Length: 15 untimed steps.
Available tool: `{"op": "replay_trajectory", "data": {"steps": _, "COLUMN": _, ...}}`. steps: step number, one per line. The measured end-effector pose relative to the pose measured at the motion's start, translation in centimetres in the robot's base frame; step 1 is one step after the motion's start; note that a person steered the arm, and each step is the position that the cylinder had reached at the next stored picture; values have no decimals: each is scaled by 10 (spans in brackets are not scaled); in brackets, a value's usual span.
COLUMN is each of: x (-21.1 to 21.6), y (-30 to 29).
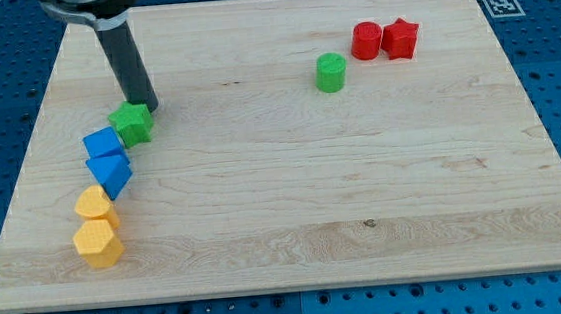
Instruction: Slide the green circle to the top of the green star
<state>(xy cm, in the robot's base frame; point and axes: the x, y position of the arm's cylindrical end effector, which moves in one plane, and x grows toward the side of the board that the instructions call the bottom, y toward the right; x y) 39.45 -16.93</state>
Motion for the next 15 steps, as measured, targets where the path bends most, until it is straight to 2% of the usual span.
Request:
{"op": "replay_trajectory", "data": {"steps": 1, "x": -11, "y": -2}}
{"op": "replay_trajectory", "data": {"steps": 2, "x": -34, "y": 39}}
{"op": "replay_trajectory", "data": {"steps": 3, "x": -28, "y": 134}}
{"op": "replay_trajectory", "data": {"steps": 4, "x": 13, "y": 229}}
{"op": "replay_trajectory", "data": {"steps": 5, "x": 28, "y": 331}}
{"op": "replay_trajectory", "data": {"steps": 6, "x": -9, "y": 395}}
{"op": "replay_trajectory", "data": {"steps": 7, "x": -36, "y": 367}}
{"op": "replay_trajectory", "data": {"steps": 8, "x": -39, "y": 303}}
{"op": "replay_trajectory", "data": {"steps": 10, "x": -39, "y": 138}}
{"op": "replay_trajectory", "data": {"steps": 11, "x": -40, "y": 113}}
{"op": "replay_trajectory", "data": {"steps": 13, "x": -41, "y": 196}}
{"op": "replay_trajectory", "data": {"steps": 14, "x": -24, "y": 234}}
{"op": "replay_trajectory", "data": {"steps": 15, "x": 3, "y": 231}}
